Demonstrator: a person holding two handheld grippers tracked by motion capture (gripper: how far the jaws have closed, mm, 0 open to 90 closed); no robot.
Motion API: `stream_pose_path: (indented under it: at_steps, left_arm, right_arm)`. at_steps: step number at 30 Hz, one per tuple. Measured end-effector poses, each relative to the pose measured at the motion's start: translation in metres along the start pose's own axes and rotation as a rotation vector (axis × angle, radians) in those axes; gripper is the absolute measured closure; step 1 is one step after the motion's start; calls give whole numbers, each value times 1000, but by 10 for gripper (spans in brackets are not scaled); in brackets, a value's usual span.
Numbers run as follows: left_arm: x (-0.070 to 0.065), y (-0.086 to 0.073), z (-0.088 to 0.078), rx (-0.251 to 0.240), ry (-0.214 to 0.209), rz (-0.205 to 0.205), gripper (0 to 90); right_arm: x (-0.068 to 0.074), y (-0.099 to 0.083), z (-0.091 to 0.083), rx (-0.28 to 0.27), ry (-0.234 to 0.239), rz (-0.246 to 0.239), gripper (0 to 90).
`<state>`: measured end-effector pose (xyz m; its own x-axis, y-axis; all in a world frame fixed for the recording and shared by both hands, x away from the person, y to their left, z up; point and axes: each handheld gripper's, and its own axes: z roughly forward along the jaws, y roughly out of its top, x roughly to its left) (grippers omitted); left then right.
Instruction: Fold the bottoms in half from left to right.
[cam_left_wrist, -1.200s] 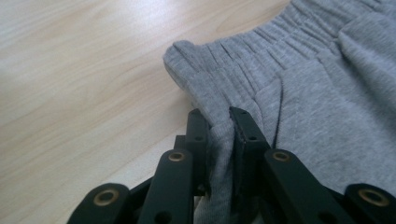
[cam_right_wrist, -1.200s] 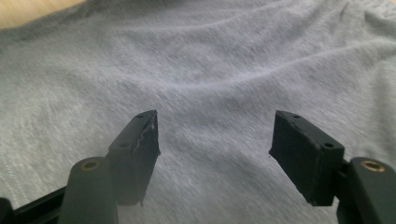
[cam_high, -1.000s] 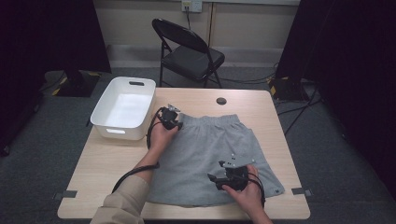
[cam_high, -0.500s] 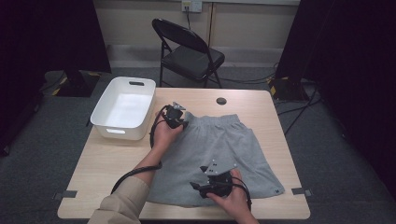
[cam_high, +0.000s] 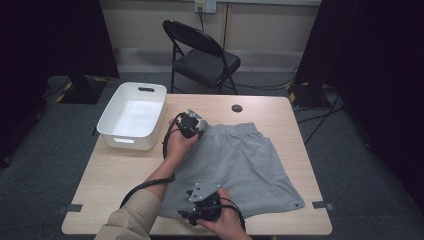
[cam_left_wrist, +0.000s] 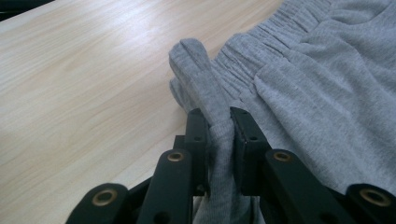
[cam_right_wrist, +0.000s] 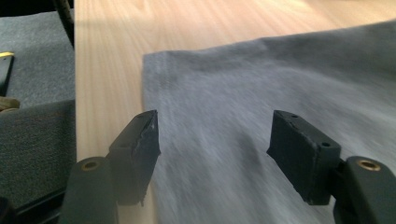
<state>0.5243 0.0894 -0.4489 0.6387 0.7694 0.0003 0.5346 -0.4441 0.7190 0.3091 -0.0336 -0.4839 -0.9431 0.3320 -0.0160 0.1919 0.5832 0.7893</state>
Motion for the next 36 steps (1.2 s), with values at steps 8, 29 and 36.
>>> stream_pose_path:
  at_steps: [8,29,36]
  left_arm:
    - [0,-1,1,5,14,28,781]
    - [-1,-1,1,6,18,26,781]
    - [0,0,0,5,13,28,783]
  right_arm:
    - [10,8,17,13,30,-39,373]
    - [11,7,30,66,44,-37,635]
    - [7,8,26,100,47,-38,852]
